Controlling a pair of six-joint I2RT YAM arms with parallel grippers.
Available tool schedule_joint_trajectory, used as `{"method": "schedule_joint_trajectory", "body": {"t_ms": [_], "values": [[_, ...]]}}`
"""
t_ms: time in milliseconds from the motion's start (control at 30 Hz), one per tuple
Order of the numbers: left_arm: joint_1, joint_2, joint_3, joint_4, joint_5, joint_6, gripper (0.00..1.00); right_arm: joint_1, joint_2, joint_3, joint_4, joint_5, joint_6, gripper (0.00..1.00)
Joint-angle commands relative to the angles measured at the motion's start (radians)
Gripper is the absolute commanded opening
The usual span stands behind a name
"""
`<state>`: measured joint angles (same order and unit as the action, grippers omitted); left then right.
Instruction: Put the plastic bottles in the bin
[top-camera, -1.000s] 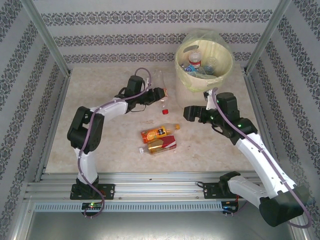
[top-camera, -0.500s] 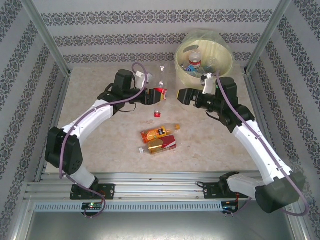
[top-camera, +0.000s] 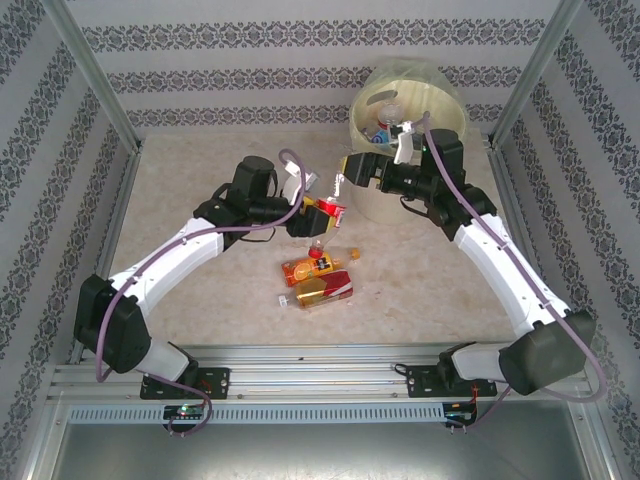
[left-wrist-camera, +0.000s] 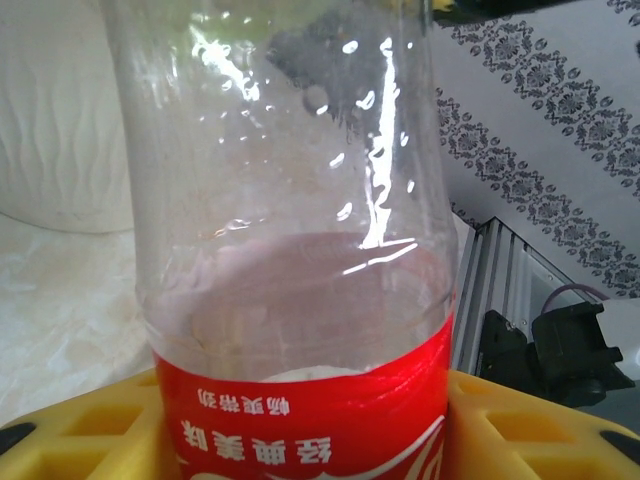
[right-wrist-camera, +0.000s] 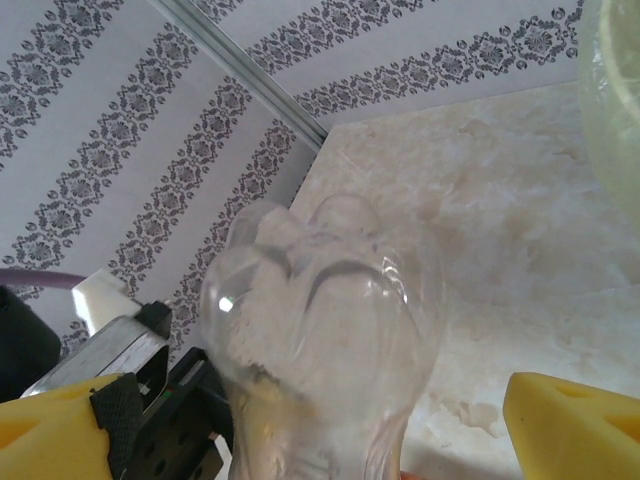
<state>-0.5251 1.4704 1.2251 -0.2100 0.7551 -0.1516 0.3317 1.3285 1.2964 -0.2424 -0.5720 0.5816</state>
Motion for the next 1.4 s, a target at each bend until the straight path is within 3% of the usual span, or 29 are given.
{"method": "schedule_joint_trajectory", "body": {"t_ms": [0,200,567,800,867,1033,1167,1367], "values": [[-0.023,-0.044,-0.012,-0.005,-0.003,0.053,0.55,0.011,0.022,0.042,0.016,-0.023,0.007,0.93],[-0.031,-0.03,-0.014,-0.012,0.016,0.046,0.55,0.024,0.042,0.063,0.011,-0.025,0.003,0.89],[-0.067,-0.027,-0.019,-0.019,-0.013,0.06,0.56,0.029,0.058,0.09,0.002,-0.038,0.002,0.67],[-0.067,-0.032,-0.023,-0.001,-0.045,0.037,0.62,0.029,0.04,0.101,-0.014,-0.017,-0.009,0.54],[-0.067,-0.04,-0.028,0.007,-0.05,0.032,0.69,0.029,0.034,0.103,-0.016,-0.011,-0.012,0.52],[-0.067,-0.079,-0.051,0.045,-0.084,0.022,1.0,0.024,0.031,0.157,-0.069,0.043,-0.054,0.52],[-0.065,-0.11,-0.061,0.057,-0.116,0.044,1.0,0.0,0.025,0.225,-0.106,0.084,-0.089,0.52],[-0.065,-0.186,-0.144,0.199,-0.173,0.024,1.0,-0.069,0.041,0.349,-0.125,0.094,-0.093,0.52]]}}
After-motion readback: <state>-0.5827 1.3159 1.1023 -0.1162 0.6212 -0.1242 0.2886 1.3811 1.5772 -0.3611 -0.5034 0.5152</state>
